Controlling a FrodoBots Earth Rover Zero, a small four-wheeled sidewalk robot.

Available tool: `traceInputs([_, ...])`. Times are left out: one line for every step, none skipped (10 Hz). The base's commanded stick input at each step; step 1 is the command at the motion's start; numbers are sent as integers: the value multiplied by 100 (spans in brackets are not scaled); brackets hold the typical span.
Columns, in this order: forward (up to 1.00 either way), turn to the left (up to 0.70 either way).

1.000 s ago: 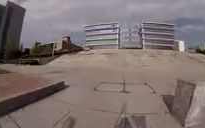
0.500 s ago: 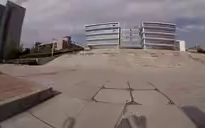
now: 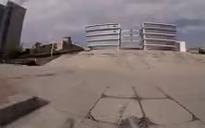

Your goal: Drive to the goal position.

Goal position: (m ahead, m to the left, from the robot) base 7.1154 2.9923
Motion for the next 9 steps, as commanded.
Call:
traceInputs([100,40])
traceInputs([100,40])
traceInputs([100,40])
traceInputs([100,40])
traceInputs([100,40])
traceInputs([100,40])
traceInputs([100,40])
traceInputs([100,40])
traceInputs([100,40])
